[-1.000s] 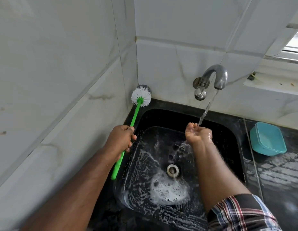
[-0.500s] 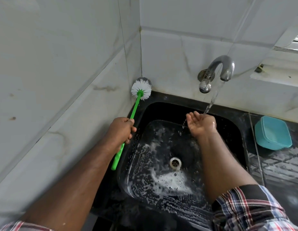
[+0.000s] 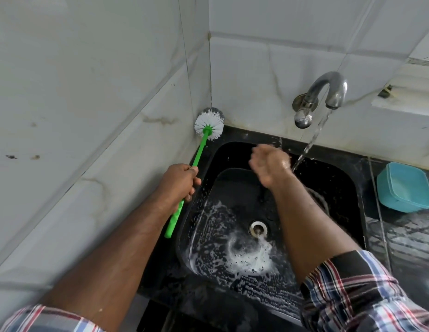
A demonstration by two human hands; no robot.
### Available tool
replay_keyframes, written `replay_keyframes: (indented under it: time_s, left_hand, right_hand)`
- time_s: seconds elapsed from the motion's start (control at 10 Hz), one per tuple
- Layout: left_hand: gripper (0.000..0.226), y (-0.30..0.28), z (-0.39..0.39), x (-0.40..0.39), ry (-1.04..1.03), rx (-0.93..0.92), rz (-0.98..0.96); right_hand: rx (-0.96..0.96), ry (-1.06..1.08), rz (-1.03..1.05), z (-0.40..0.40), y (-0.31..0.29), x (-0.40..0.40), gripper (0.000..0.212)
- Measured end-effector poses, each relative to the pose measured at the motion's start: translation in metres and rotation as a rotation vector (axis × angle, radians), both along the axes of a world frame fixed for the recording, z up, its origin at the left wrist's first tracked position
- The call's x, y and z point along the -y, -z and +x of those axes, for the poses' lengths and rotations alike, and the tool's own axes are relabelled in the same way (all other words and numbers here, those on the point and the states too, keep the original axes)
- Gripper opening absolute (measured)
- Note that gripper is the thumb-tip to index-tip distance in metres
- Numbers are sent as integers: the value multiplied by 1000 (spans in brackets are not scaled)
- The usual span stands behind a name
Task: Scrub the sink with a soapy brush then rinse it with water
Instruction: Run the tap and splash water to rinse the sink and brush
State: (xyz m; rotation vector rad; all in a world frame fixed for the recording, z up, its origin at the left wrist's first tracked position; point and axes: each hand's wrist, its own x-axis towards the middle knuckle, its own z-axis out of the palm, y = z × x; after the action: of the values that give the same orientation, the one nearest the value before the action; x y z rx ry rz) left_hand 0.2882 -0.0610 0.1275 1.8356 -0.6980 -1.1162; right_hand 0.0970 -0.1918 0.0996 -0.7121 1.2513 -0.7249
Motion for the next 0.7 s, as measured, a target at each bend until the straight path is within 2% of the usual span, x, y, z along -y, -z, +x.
replay_keyframes:
  time_s: [0.1, 0.2, 0.3, 0.4, 0.5, 0.7]
  left_hand:
    - [16, 0, 0, 0, 2, 6, 8]
    - [17, 1, 1, -2, -1, -2, 2]
    - [17, 4, 1, -5, -7, 4, 5]
    - [15, 6, 0, -6, -24, -10, 8]
    - [15, 7, 0, -7, -29, -12, 11]
    - [16, 6, 1, -11, -31, -6, 11]
  right_hand:
    - [204, -217, 2, 11, 1, -5, 37]
    - [246, -94, 39, -5, 11, -4, 37]
    - [360, 237, 99, -34, 21, 0, 27]
    - [558, 532, 181, -55, 28, 4, 27]
    - [732, 708, 248, -68, 25, 6, 25]
    - [886, 939, 287, -74, 20, 13, 21]
